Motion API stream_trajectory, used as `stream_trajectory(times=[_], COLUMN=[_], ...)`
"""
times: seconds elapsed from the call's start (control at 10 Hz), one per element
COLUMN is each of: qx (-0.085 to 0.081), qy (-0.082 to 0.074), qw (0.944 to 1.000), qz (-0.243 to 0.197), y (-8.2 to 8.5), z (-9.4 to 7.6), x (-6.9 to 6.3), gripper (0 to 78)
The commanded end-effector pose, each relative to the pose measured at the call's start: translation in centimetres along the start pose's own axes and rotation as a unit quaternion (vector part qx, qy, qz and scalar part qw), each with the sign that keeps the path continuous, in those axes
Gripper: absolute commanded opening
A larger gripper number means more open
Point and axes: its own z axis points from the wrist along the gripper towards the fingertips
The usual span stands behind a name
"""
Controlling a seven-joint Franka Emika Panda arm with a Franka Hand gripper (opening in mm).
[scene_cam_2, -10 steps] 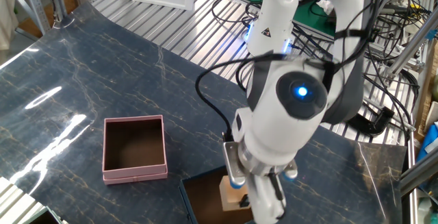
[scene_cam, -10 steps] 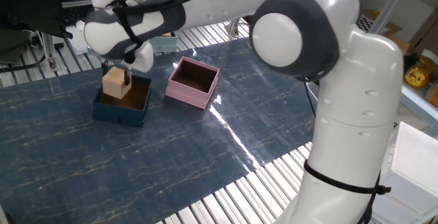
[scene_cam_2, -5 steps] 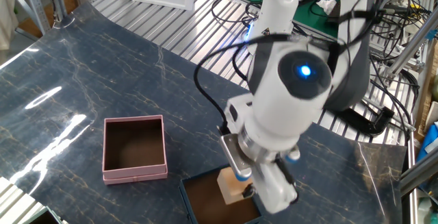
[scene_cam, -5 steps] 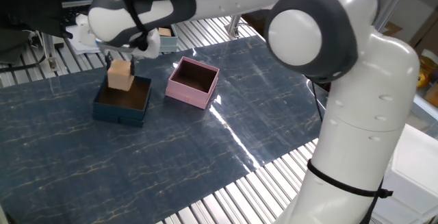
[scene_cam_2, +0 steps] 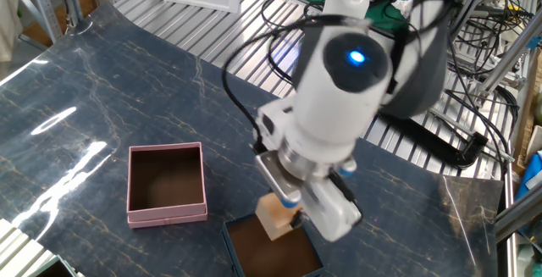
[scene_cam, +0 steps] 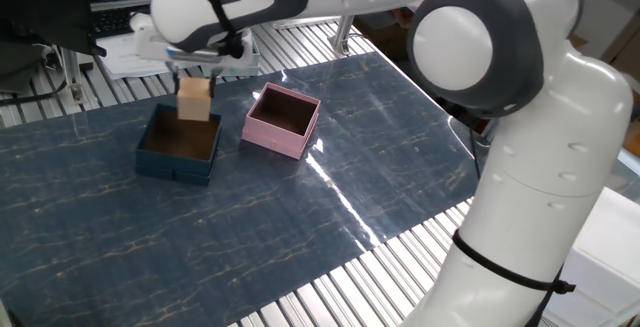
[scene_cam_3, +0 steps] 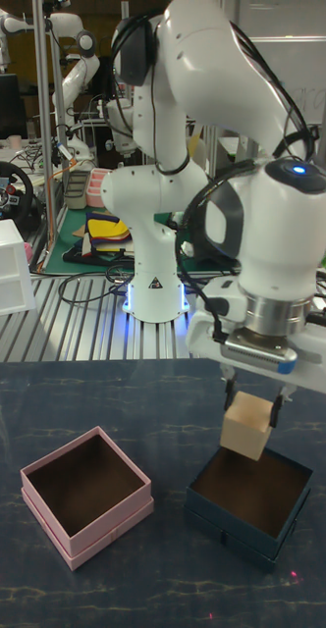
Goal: Move an object from one box to another
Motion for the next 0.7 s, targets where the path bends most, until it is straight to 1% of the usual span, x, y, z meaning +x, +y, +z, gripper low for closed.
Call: stream_trajectory(times=[0.1, 0.3, 0.4, 0.5, 0.7], qx=[0.000, 0.000, 0.000, 0.000, -0.001], qy=[0.002, 0.001, 0.000, 0.000, 0.000], qw=[0.9993, 0.9988, 0.9984, 0.9982, 0.9970], qz=[-0.037, -0.049, -0.057, -0.059, -0.078], y=[-2.1, -3.1, -3.9, -4.0, -5.7], z=[-0.6, -0.3, 0.1, 0.1, 0.6], x=[-1.2, -1.6, -1.8, -1.9, -2.8], gripper=[1.9, 1.9, 1.9, 1.9, 1.9])
